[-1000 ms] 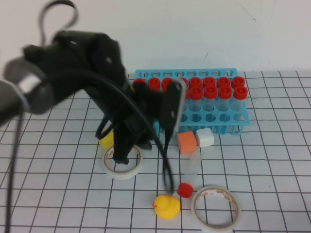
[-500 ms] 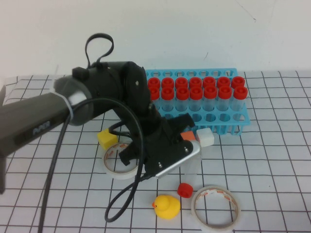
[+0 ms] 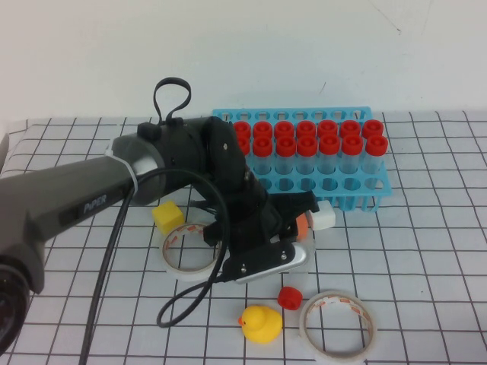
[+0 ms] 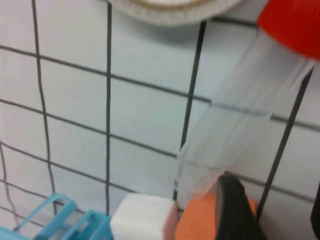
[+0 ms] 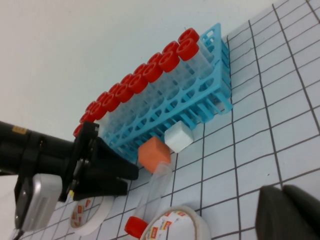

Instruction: Place the test tubes

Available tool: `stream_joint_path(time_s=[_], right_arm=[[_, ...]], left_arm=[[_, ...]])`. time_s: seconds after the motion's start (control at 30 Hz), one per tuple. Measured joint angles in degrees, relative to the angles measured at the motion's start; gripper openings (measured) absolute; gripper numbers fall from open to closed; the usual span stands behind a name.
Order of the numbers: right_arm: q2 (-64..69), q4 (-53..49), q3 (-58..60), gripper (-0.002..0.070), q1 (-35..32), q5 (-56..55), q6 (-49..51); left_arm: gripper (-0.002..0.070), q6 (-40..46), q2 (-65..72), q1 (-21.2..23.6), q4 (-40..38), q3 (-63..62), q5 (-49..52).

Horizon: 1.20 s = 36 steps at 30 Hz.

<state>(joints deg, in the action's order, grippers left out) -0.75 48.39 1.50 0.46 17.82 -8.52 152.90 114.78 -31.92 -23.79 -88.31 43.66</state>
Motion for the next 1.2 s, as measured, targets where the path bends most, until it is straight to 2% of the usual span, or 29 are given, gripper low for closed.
stream_joint_path(time_s=[0.27,0.5,0.73,1.03,1.2], right_arm=[[0.0,0.0,0.0,-0.0001,0.0,0.1,-0.82],[0.0,0.0,0.0,-0.0001,0.0,0.18,-0.97],[0.0,0.0,0.0,-0.0001,0.0,0.18,-1.01],[0.0,0.0,0.0,-0.0001,0.0,0.18,-1.01],[0.0,0.0,0.0,-0.0001,0.0,0.18,-1.01]], left_arm=[[0.031,11.02,0.25,0.0,-0.74,-0.13,-1.46],[0.031,17.67,0.52,-0.09,-6.2,-0.26,0.28],[0.031,19.46,0.52,-0.22,-8.2,-0.26,2.4],[0.031,20.83,1.03,-2.65,-8.42,-0.26,3.14],[0.031,20.54,1.52,-2.75,-4.32,-0.3,2.17]])
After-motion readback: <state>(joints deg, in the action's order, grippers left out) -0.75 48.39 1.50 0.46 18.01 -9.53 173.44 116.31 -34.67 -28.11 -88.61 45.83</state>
